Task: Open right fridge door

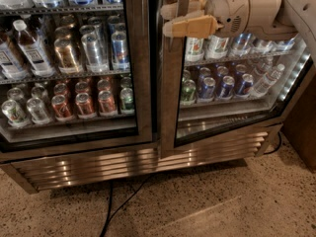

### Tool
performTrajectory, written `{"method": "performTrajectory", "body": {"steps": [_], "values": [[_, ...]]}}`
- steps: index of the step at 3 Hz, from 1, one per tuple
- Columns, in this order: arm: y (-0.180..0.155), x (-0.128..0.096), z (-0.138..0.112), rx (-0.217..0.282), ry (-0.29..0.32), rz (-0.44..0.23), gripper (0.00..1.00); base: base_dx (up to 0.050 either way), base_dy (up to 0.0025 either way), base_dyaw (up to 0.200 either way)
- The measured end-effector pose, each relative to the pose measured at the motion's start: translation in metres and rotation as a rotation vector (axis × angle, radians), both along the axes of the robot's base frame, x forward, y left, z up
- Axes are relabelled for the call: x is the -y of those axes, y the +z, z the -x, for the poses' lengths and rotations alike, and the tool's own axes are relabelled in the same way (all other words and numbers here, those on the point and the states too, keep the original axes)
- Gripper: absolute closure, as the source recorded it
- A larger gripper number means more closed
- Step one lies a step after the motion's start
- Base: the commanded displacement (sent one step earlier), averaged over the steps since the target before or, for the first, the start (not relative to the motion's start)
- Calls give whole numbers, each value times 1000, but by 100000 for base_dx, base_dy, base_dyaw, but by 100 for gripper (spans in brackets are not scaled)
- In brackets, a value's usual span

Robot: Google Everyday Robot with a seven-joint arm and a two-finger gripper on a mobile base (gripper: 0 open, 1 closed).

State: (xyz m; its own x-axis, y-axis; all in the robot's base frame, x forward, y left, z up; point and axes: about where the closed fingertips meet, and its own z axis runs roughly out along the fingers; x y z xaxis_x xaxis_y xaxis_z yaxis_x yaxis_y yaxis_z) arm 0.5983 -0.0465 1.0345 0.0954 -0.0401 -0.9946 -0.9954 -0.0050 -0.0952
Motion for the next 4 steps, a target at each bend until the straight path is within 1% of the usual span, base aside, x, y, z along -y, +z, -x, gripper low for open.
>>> {"method": "performTrajectory", "body": {"steps": [1, 2, 3, 4], "values": [[0, 4, -1, -4, -16, -3, 31, 0, 0, 0], [2, 11, -1, 1, -37, -7, 26, 0, 0, 0], [2, 202, 27, 11, -445, -46, 28, 0, 0, 0], [2, 202, 27, 11, -445, -46, 28, -4995, -11, 82]]}}
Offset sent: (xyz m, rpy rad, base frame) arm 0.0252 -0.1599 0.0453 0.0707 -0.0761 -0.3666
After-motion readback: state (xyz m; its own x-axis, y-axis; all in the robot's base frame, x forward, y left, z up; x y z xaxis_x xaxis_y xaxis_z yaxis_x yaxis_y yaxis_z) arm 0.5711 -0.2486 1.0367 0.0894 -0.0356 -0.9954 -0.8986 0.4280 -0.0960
